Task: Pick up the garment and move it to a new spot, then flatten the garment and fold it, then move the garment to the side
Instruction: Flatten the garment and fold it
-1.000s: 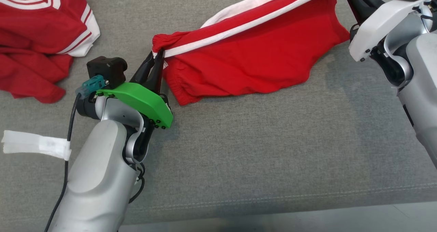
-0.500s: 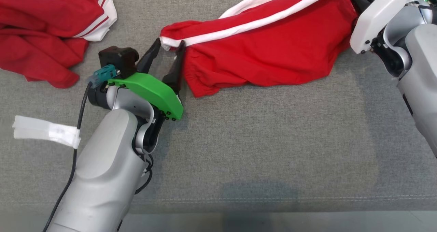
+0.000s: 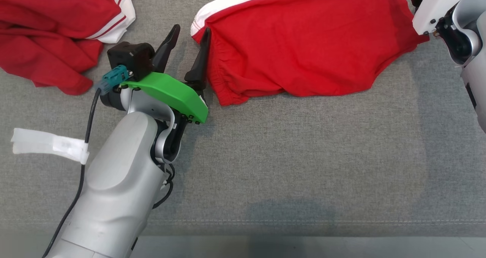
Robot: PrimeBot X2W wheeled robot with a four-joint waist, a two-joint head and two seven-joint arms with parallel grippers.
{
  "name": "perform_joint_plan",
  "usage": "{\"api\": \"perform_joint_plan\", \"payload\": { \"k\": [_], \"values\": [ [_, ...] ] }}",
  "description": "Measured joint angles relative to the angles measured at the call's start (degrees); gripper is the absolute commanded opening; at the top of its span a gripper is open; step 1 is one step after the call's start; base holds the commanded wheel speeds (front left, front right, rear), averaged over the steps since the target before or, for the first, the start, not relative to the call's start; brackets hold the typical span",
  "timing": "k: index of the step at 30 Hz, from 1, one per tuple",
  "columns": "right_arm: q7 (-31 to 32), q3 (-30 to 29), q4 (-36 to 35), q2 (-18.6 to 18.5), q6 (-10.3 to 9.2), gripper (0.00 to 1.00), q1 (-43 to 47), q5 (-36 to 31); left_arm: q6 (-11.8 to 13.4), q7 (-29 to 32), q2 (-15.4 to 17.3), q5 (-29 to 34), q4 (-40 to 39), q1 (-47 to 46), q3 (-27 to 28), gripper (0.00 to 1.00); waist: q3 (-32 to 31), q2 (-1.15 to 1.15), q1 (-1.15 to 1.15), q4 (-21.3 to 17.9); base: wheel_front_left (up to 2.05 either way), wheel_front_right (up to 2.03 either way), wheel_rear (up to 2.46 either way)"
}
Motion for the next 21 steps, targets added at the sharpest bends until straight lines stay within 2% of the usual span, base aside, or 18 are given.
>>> {"api": "perform_joint_plan", "payload": {
  "k": [9,13,21],
  "values": [
    [-0.15,2.91,1.77,1.11,0.0,1.0,0.39,2.7,0.01,-4.27,0.0,1.18,-0.6,0.54,1.1,1.0,-1.17,0.0,0.0,-0.56,0.0,0.0,0.0],
    [1.83,3.36,2.26,2.15,0.0,1.0,2.76,6.84,0.01,-4.76,0.0,1.16,-1.21,3.24,0.99,1.0,-2.2,0.0,0.0,-0.97,0.0,0.0,0.0],
    [6.04,4.38,2.91,1.91,0.0,1.0,6.95,12.51,0.03,-5.17,0.03,1.88,-4.03,6.79,0.57,1.0,-4.07,0.0,0.0,-1.52,0.0,0.0,0.0]
  ]
}}
